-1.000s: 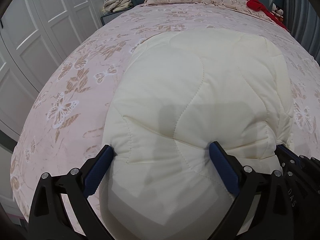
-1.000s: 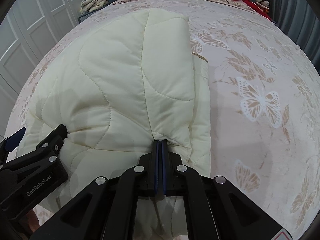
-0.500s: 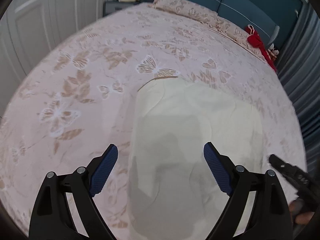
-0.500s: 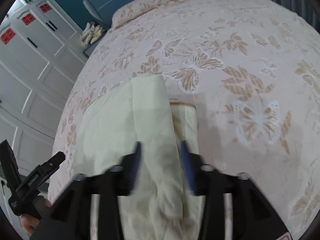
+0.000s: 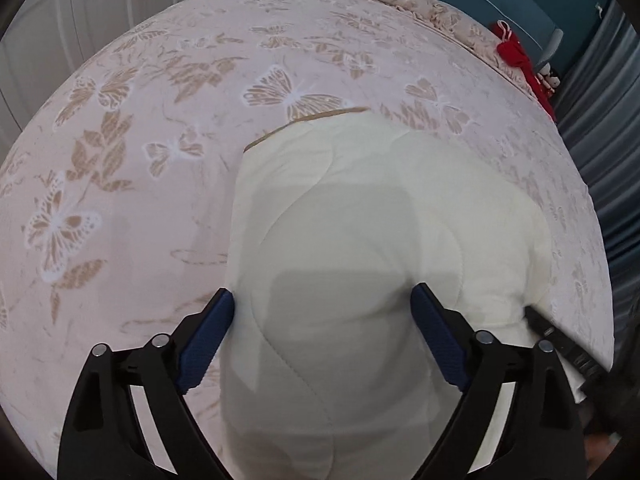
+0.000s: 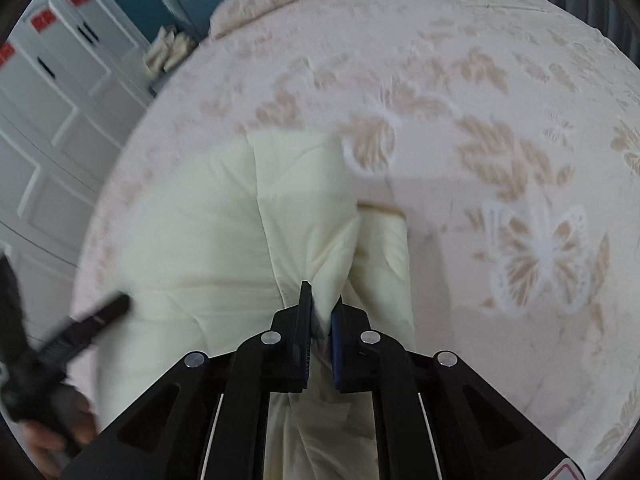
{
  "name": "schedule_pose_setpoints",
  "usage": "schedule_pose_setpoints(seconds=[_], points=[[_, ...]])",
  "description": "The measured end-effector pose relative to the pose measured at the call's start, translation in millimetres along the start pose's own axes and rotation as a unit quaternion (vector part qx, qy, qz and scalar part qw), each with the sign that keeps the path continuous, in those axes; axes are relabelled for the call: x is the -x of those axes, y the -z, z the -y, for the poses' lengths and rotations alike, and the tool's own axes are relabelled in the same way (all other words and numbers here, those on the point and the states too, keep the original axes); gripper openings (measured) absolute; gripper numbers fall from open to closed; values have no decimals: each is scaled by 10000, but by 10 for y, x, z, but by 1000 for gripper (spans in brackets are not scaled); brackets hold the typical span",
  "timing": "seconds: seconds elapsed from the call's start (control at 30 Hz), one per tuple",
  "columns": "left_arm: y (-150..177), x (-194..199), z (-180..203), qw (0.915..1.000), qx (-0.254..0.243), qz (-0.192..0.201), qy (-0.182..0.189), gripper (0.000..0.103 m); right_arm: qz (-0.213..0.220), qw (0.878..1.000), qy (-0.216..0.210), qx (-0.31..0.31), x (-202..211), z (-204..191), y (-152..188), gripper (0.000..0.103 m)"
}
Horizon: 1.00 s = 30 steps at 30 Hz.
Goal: Fold large clothes
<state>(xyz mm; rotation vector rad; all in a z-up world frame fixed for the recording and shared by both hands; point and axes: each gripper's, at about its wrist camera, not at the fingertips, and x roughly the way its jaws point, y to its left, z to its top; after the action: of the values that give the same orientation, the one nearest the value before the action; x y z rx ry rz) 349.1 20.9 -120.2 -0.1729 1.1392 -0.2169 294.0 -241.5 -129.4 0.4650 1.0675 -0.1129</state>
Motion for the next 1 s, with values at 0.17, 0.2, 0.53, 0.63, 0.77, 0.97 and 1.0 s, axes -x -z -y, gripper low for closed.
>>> schedule_pose_setpoints(seconds=[0.17,0.2,0.53,0.63,0.77,0.97,1.0], points=[[84,-127,4,9998,-51,124,-171,95,7,9998,104,149,-142,-10,89,7],[116,-155,-13,9997,2,162,-188,97,19,9999,84,146,-163,14,109,7],[206,2,121,9957,-306,424,-771,97,85,9988,322,363,-1,-43,145,17],[377,414,187,9937,-563,599,-761,97,439,9978,199,466,507,-105,277,20],[780,855,163,9953,-646,483,-529,96,369,9965,-14,746,999,-111,695,18],[1429,698,61,9913,-807,-68,-1037,91,-405,9944,280,931,636,12,1307,3],[1453,585,15,9920,-695,-197,-1034,91,-575,9940,348,858,463,67,1350,0]])
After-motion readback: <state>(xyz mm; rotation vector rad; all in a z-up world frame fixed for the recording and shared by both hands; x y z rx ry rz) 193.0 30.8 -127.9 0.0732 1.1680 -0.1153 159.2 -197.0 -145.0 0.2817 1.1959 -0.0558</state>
